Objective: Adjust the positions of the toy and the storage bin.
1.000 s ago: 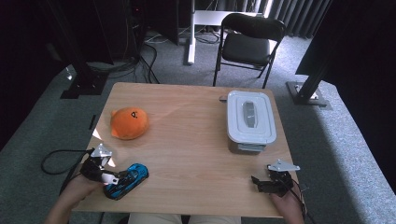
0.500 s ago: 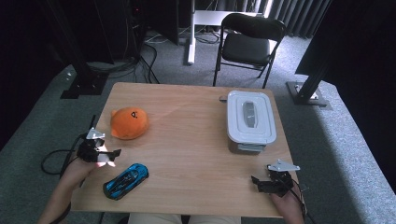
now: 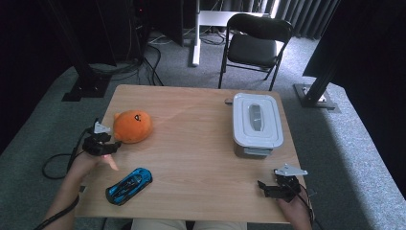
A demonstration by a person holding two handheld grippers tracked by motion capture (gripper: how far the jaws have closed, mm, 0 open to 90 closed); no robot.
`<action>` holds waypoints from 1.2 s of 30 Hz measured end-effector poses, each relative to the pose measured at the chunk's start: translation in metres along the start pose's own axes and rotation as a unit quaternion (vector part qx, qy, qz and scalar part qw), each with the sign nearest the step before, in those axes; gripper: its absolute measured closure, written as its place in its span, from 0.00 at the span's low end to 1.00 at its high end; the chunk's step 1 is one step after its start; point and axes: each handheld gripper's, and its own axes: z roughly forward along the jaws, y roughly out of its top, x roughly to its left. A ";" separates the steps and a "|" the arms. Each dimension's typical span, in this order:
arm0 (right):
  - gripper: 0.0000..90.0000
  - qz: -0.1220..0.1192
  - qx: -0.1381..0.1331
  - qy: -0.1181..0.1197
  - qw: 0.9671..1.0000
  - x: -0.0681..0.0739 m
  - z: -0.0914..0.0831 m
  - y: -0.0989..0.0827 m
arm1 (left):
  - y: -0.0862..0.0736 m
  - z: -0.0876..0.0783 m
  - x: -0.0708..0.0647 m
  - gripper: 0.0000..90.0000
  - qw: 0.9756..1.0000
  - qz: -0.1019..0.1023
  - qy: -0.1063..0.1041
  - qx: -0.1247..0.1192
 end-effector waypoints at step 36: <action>0.16 0.001 0.000 -0.001 1.000 0.000 0.000 0.000 | 0.013 0.000 -0.071 0.93 0.999 0.019 -0.040 0.001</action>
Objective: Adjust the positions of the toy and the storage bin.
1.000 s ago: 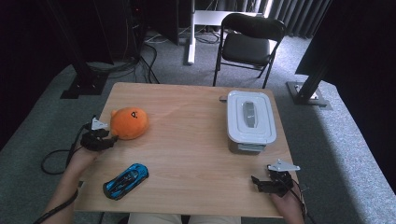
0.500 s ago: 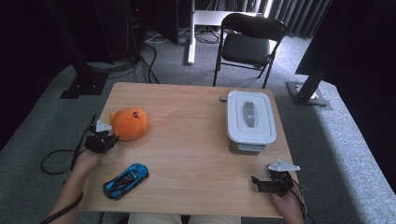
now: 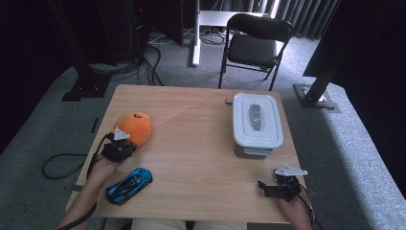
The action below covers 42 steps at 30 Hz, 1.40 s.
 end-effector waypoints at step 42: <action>0.16 0.000 0.000 0.000 1.000 0.000 0.000 0.000 | 0.043 0.005 0.024 0.17 0.993 -0.097 0.072 0.004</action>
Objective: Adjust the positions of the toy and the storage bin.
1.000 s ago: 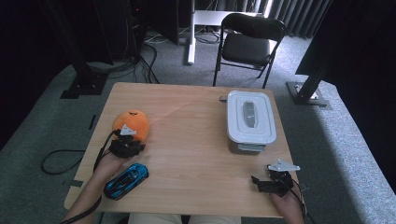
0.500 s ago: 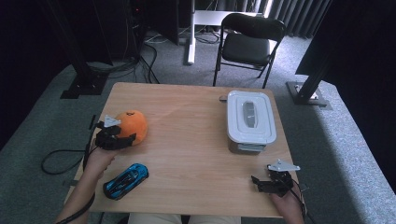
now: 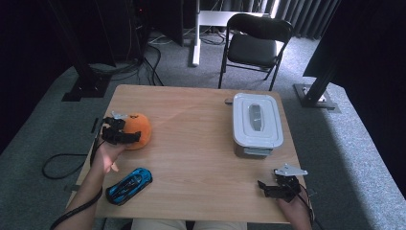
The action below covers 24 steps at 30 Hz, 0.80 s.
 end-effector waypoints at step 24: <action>0.16 0.001 0.000 -0.001 1.000 0.000 0.000 0.000 | -0.008 0.004 0.004 0.73 1.000 0.019 -0.013 -0.021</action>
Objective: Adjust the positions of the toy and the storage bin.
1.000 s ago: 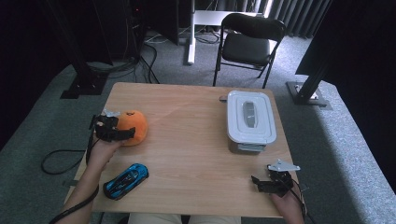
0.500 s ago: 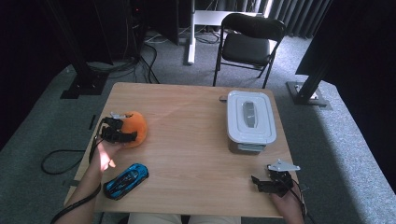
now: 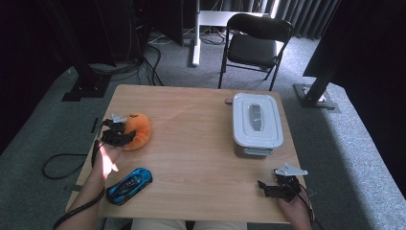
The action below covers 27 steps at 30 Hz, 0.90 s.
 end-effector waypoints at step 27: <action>0.16 0.001 0.000 -0.001 1.000 0.000 0.000 0.000 | 0.020 -0.008 0.029 0.74 0.998 0.047 -0.033 -0.025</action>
